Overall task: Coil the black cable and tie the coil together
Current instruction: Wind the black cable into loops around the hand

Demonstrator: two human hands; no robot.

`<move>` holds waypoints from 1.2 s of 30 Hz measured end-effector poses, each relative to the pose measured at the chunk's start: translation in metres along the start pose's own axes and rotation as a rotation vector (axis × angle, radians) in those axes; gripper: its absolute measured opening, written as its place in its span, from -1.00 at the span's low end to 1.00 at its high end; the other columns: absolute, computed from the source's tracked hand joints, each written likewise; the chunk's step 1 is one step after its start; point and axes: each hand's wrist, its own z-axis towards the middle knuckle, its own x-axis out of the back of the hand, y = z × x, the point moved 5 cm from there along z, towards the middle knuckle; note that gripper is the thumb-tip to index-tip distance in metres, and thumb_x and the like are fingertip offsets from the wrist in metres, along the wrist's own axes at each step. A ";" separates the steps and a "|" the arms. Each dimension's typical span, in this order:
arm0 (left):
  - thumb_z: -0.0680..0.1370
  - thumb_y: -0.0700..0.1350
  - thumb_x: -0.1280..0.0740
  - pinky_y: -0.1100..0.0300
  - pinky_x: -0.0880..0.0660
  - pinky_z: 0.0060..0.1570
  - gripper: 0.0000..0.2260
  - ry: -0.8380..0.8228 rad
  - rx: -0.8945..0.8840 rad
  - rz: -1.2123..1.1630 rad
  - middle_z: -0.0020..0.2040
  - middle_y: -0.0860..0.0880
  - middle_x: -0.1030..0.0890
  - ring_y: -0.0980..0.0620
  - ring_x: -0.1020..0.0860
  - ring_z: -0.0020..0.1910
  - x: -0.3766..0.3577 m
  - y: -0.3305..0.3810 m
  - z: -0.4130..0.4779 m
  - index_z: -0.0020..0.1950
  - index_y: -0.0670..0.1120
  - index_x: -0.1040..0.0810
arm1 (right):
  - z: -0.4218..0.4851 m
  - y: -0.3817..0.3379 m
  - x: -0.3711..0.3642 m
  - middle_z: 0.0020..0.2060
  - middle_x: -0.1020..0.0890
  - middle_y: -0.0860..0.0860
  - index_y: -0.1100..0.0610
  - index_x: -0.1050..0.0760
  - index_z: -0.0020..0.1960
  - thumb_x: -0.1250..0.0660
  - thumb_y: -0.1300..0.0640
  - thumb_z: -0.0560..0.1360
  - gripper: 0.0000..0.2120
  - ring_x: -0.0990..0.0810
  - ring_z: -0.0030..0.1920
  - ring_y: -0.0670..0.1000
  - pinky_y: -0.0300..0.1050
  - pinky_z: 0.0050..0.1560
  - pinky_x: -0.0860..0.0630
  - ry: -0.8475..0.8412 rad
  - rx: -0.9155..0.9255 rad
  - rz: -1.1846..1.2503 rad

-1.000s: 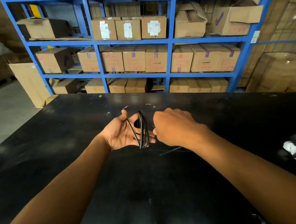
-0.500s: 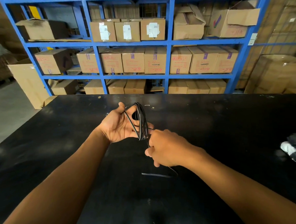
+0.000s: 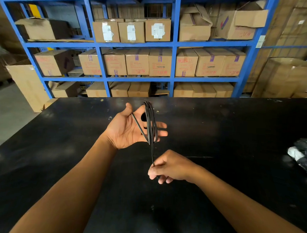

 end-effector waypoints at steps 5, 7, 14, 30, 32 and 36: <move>0.58 0.37 0.10 -0.41 -0.29 0.32 -0.34 -0.088 0.031 -0.038 0.49 -0.52 -0.03 -0.60 -0.24 0.39 -0.017 -0.005 -0.002 0.58 0.07 -0.22 | 0.010 0.031 0.025 -0.26 -0.73 -0.06 0.15 -0.71 -0.09 -0.47 0.06 0.43 -0.84 -0.67 -0.25 -0.11 -0.19 -0.24 -0.52 0.065 -0.029 -0.111; 0.58 0.37 0.10 -0.40 -0.30 0.31 -0.35 -0.109 0.046 -0.041 0.51 -0.50 0.01 -0.59 -0.26 0.38 -0.024 -0.007 -0.003 0.60 0.10 -0.16 | 0.014 0.040 0.041 -0.27 -0.74 -0.04 0.12 -0.72 -0.14 -0.50 0.05 0.39 -0.86 -0.68 -0.29 -0.10 -0.20 -0.29 -0.52 0.103 -0.040 -0.188; 0.57 0.39 0.17 -0.33 -0.34 0.30 -0.37 -0.143 0.126 0.097 0.52 -0.48 -0.01 -0.52 -0.36 0.35 -0.037 -0.024 -0.003 0.60 0.18 -0.06 | 0.022 0.023 0.102 -0.48 -0.60 -0.17 -0.02 -0.71 -0.20 -0.55 0.07 0.37 -0.97 -0.62 -0.30 -0.14 -0.27 -0.22 -0.46 0.285 -0.009 -0.421; 0.57 0.40 0.20 -0.36 -0.28 0.30 -0.37 -0.201 0.370 0.198 0.51 -0.52 0.09 -0.65 0.01 0.41 -0.051 -0.067 0.001 0.60 0.20 -0.06 | 0.019 -0.064 0.174 -0.11 -0.73 -0.07 0.03 -0.72 -0.08 -0.53 0.05 0.39 -0.88 -0.64 -0.07 0.02 0.04 -0.01 -0.59 0.534 0.086 -0.797; 0.57 0.39 0.17 -0.47 -0.02 0.30 -0.37 -0.187 0.401 0.178 0.50 -0.53 0.13 -0.63 0.10 0.42 -0.049 -0.072 0.001 0.60 0.19 -0.07 | 0.016 -0.072 0.176 -0.10 -0.73 -0.04 0.04 -0.73 -0.08 -0.52 0.05 0.41 -0.89 -0.65 -0.05 0.05 0.05 -0.01 -0.59 0.551 0.094 -0.834; 0.57 0.39 0.17 -0.40 0.09 0.33 -0.37 -0.129 0.421 0.176 0.50 -0.53 0.13 -0.63 0.11 0.43 -0.036 -0.076 0.002 0.60 0.19 -0.09 | 0.011 -0.088 0.176 -0.12 -0.72 -0.04 0.06 -0.72 -0.07 -0.49 0.05 0.44 -0.88 -0.64 -0.07 0.03 -0.04 -0.11 -0.53 0.596 0.126 -0.903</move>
